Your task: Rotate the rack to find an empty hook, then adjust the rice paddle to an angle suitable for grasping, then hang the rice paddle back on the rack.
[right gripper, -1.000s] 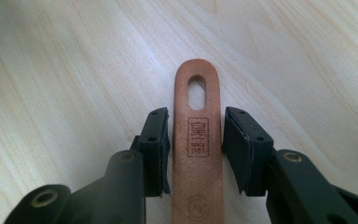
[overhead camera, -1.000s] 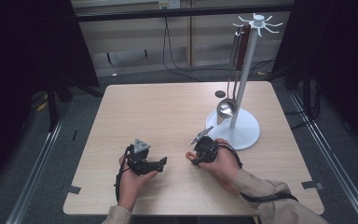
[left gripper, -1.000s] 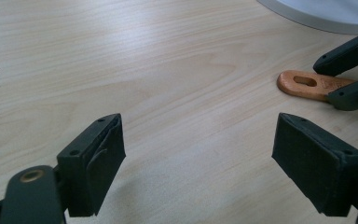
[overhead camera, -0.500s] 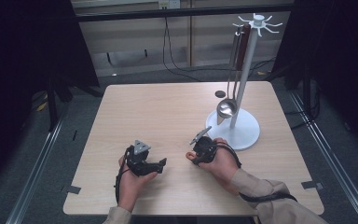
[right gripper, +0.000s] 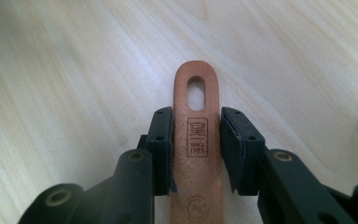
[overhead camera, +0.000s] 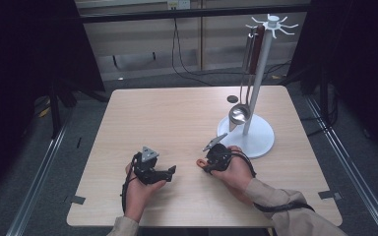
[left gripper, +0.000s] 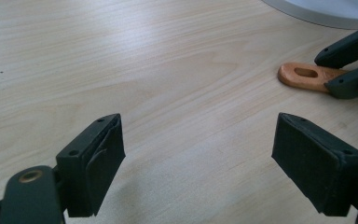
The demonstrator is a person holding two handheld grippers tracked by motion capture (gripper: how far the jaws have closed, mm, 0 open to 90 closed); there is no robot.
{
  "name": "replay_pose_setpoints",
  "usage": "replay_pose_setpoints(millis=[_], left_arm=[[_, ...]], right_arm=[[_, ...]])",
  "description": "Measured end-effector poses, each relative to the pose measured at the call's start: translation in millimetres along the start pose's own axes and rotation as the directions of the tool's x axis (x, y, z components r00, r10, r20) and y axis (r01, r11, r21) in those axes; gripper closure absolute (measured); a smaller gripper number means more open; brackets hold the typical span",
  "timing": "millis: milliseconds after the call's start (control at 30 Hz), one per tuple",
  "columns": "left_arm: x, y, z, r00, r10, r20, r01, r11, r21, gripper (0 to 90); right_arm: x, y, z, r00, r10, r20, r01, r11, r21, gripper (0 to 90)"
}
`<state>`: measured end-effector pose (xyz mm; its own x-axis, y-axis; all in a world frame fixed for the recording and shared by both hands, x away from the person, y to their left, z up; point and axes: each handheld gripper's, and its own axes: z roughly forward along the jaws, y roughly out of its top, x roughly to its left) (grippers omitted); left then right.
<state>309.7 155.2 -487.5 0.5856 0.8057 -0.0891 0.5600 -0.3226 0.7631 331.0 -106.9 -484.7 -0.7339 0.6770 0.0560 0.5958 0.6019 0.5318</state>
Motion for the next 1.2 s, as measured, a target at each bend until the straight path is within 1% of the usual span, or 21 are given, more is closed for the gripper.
replay_pose_setpoints(millis=[67, 133, 200, 233, 300, 333, 467, 567, 600, 700, 733, 767, 900, 933, 967, 1000, 1033, 1067, 1100, 1133, 1200], left_arm=[[0.3, 0.7, -0.9, 0.9999, -0.010, -0.004, 0.010, 0.9999, -0.008, 16.5], [0.8, 1.6, -1.6, 1.0000, -0.008, -0.005, 0.008, 0.9999, -0.015, 16.5], [0.6, 1.8, -1.7, 1.0000, -0.006, -0.006, 0.006, 0.9999, -0.015, 16.4], [0.8, 1.8, -1.6, 1.0000, -0.001, -0.003, 0.001, 1.0000, -0.009, 16.4], [0.3, 1.6, -0.7, 1.0000, -0.003, -0.001, 0.003, 0.9999, -0.012, 16.4], [0.4, 1.6, -0.6, 1.0000, 0.002, -0.003, -0.002, 1.0000, -0.006, 16.4], [-1.4, 2.3, 0.6, 1.0000, -0.006, 0.000, 0.006, 0.9999, -0.013, 16.3], [-1.5, 4.1, 1.4, 1.0000, 0.007, 0.001, -0.007, 0.9999, -0.010, 16.3], [-2.6, 4.3, 2.4, 1.0000, -0.004, 0.004, 0.005, 0.9999, -0.016, 16.3], [-2.4, 3.8, 3.3, 0.9999, 0.014, 0.004, -0.014, 0.9999, -0.001, 16.3], [-2.6, 3.6, 3.7, 0.9999, 0.013, 0.008, -0.013, 0.9999, 0.000, 16.3], [-3.6, 3.7, 4.7, 1.0000, 0.001, 0.009, -0.001, 0.9999, -0.010, 16.3], [-4.2, 6.5, 5.6, 0.9998, 0.018, 0.013, -0.018, 0.9998, -0.008, 16.2], [-5.4, 7.0, 6.4, 0.9999, 0.011, 0.011, -0.010, 0.9998, -0.014, 16.2], [-4.9, 7.3, 6.5, 0.9996, 0.024, 0.015, -0.024, 0.9997, -0.006, 16.2], [-5.6, 7.2, 7.2, 0.9997, 0.018, 0.017, -0.018, 0.9998, -0.005, 16.2], [-5.2, 7.1, 7.7, 0.9995, 0.026, 0.020, -0.026, 0.9997, 0.000, 16.2], [-5.6, 6.8, 8.3, 0.9997, 0.017, 0.018, -0.017, 0.9998, -0.002, 16.2], [-5.2, 6.7, 8.5, 0.9997, 0.019, 0.017, -0.019, 0.9998, -0.005, 16.2], [-4.6, 6.7, 8.1, 0.9995, 0.025, 0.017, -0.025, 0.9997, 0.000, 16.2], [-4.6, 6.9, 7.8, 0.9996, 0.024, 0.016, -0.024, 0.9997, 0.001, 16.1]], right_arm=[[-1.8, -0.8, -1.1, 1.0000, 0.000, -0.001, 0.000, 1.000, -0.022, 66.9], [-3.5, -0.9, -3.6, 1.0000, 0.003, -0.004, -0.003, 0.999, -0.048, 66.9], [-4.8, -0.5, -8.0, 0.9999, 0.012, -0.001, -0.012, 0.996, -0.089, 66.9], [-6.0, -0.4, -10.6, 0.9999, 0.014, -0.005, -0.015, 0.993, -0.114, 67.0], [-7.8, 0.0, -16.0, 0.9990, 0.045, -0.008, -0.046, 0.986, -0.159, 66.9], [-9.9, -0.6, -19.0, 0.9987, 0.050, -0.007, -0.051, 0.983, -0.177, 66.9], [-17.2, -3.3, -31.9, 0.9945, 0.105, -0.005, -0.103, 0.961, -0.258, 66.9], [-22.0, -5.8, -42.1, 0.9931, 0.118, 0.003, -0.110, 0.940, -0.321, 66.9], [-22.6, -6.4, -45.8, 0.9916, 0.129, 0.007, -0.119, 0.933, -0.340, 66.9], [-26.1, -8.0, -55.9, 0.9894, 0.145, 0.010, -0.130, 0.912, -0.388, 67.0], [-27.0, -8.2, -58.6, 0.9882, 0.153, 0.007, -0.137, 0.909, -0.394, 67.0], [-27.7, -8.8, -61.0, 0.9870, 0.161, 0.010, -0.142, 0.901, -0.410, 66.9], [-29.8, -11.3, -67.5, 0.9844, 0.175, 0.018, -0.149, 0.884, -0.443, 67.0], [-30.3, -12.2, -69.1, 0.9839, 0.178, 0.020, -0.150, 0.879, -0.453, 66.9], [-30.2, -12.8, -71.0, 0.9824, 0.185, 0.023, -0.153, 0.872, -0.466, 67.0], [-30.4, -12.8, -72.8, 0.9824, 0.186, 0.023, -0.153, 0.869, -0.470, 67.0], [-30.5, -13.3, -74.7, 0.9818, 0.188, 0.025, -0.153, 0.861, -0.486, 67.0], [-30.2, -13.3, -76.6, 0.9805, 0.194, 0.029, -0.155, 0.855, -0.495, 67.0], [-30.7, -13.4, -78.0, 0.9811, 0.190, 0.033, -0.148, 0.851, -0.504, 66.9], [-30.7, -14.1, -79.8, 0.9806, 0.193, 0.036, -0.147, 0.843, -0.517, 67.0], [-31.5, -14.4, -83.1, 0.9808, 0.191, 0.041, -0.140, 0.836, -0.531, 67.0]])
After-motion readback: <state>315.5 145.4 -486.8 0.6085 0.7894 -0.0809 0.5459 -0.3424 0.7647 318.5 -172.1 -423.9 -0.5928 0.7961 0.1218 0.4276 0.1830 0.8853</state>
